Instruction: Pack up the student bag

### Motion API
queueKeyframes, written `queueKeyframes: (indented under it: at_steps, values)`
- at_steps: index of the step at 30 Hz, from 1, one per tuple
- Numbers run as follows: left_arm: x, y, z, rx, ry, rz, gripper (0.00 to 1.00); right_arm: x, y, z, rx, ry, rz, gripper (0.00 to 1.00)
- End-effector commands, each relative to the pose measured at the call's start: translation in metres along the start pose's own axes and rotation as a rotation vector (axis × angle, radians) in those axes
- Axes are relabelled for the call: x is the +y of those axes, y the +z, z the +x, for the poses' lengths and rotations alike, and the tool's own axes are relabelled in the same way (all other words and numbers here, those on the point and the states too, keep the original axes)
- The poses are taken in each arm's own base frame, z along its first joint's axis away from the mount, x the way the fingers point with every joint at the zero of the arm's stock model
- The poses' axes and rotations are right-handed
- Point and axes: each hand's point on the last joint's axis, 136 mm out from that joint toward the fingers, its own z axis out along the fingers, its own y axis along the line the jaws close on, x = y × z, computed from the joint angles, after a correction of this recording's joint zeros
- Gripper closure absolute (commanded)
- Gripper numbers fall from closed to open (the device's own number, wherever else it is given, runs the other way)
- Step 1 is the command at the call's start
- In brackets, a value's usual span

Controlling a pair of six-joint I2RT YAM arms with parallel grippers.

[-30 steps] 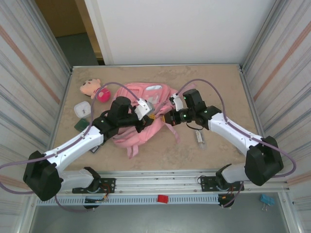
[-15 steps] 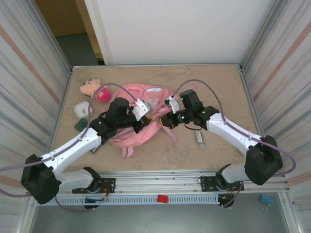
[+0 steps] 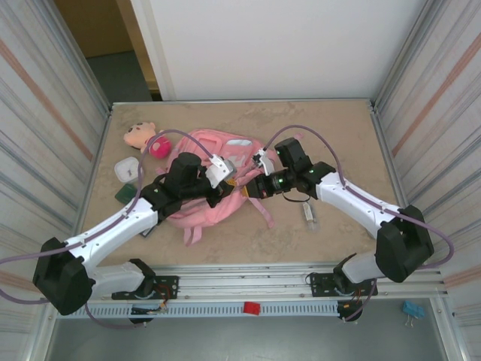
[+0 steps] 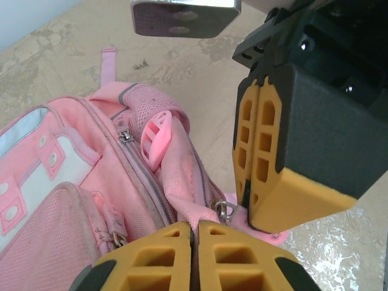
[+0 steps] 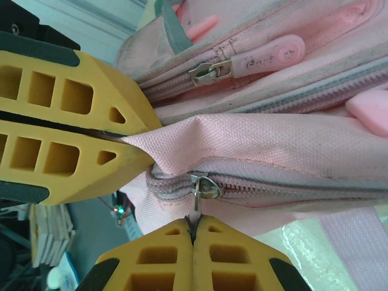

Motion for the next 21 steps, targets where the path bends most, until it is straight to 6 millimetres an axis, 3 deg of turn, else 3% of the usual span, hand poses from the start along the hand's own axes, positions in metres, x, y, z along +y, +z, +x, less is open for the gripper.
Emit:
queueKeyframes:
  at_steps: [1,5,7,11,13,21]
  values:
    - [0.017,-0.006,-0.024,-0.082,0.082,-0.096,1.0,0.062,-0.025,0.001,0.02,-0.005,-0.277,1.0]
    - [0.016,-0.01,-0.014,-0.056,0.125,-0.095,1.0,0.071,-0.035,-0.002,0.02,0.034,-0.317,1.0]
    - [0.006,-0.015,-0.018,-0.088,0.143,-0.029,1.0,0.071,-0.037,-0.002,0.023,0.046,-0.303,0.96]
    - [-0.013,-0.028,-0.035,-0.216,0.165,0.095,1.0,0.032,-0.045,-0.009,-0.057,0.174,-0.19,0.59]
    - [-0.017,-0.033,-0.039,-0.253,0.169,0.129,1.0,0.013,-0.047,-0.012,-0.088,0.272,-0.16,0.48]
    - [-0.026,-0.045,-0.045,-0.323,0.174,0.217,1.0,-0.01,-0.026,-0.022,-0.115,0.465,-0.132,0.41]
